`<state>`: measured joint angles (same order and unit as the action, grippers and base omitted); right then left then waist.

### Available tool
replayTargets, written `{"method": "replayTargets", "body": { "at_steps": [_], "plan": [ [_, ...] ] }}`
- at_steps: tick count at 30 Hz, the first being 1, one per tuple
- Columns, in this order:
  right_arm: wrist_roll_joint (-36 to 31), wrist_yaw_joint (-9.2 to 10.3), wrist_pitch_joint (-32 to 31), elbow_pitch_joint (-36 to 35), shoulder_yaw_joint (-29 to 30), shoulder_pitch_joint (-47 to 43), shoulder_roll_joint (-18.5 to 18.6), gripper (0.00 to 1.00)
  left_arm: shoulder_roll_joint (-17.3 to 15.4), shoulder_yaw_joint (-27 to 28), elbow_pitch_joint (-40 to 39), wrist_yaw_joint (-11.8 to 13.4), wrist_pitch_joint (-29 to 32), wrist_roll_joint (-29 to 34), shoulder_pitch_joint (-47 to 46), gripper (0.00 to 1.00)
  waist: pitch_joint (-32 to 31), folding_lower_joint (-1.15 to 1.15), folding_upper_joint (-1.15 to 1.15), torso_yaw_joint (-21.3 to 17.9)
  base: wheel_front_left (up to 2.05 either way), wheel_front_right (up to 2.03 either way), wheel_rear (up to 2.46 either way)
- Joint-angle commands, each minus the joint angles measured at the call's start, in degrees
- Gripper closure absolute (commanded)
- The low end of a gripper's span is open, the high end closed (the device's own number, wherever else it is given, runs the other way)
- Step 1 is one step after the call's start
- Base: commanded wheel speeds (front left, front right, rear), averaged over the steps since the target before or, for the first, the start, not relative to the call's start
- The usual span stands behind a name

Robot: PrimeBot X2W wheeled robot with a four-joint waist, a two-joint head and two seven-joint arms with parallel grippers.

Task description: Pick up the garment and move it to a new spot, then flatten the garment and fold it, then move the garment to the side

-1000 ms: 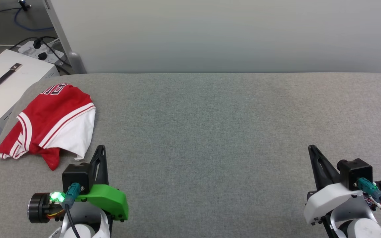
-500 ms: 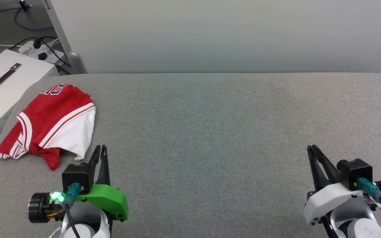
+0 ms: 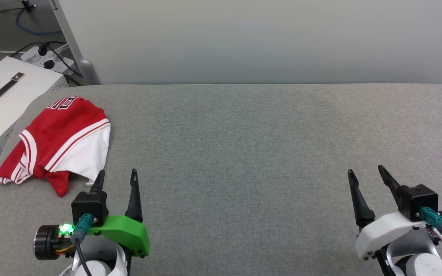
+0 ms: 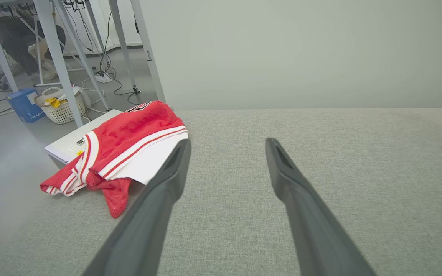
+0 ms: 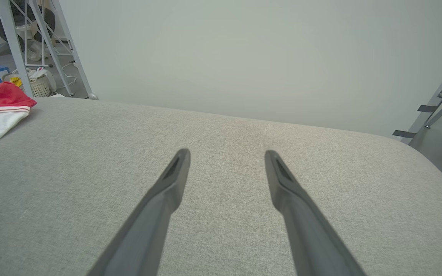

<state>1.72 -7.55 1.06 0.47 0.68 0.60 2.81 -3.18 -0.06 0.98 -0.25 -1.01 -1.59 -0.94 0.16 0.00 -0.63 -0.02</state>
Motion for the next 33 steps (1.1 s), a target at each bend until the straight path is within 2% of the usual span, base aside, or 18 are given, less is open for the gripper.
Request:
{"method": "replayTargets", "body": {
  "at_steps": [1,33],
  "plan": [
    [0.50,0.01,0.64,0.10,0.29,-0.05,0.03,0.00,0.03,-0.17,0.18,0.02,-0.53,-0.44,0.13,0.00,0.03,0.00,0.06,0.00,0.00,0.00,0.00],
    [3.59,0.02,4.51,-1.78,0.88,-0.46,0.04,0.00,0.11,-0.71,0.02,-0.22,-4.45,-3.51,0.69,0.00,0.21,0.00,0.23,0.25,0.00,0.00,0.00]
  ]
}}
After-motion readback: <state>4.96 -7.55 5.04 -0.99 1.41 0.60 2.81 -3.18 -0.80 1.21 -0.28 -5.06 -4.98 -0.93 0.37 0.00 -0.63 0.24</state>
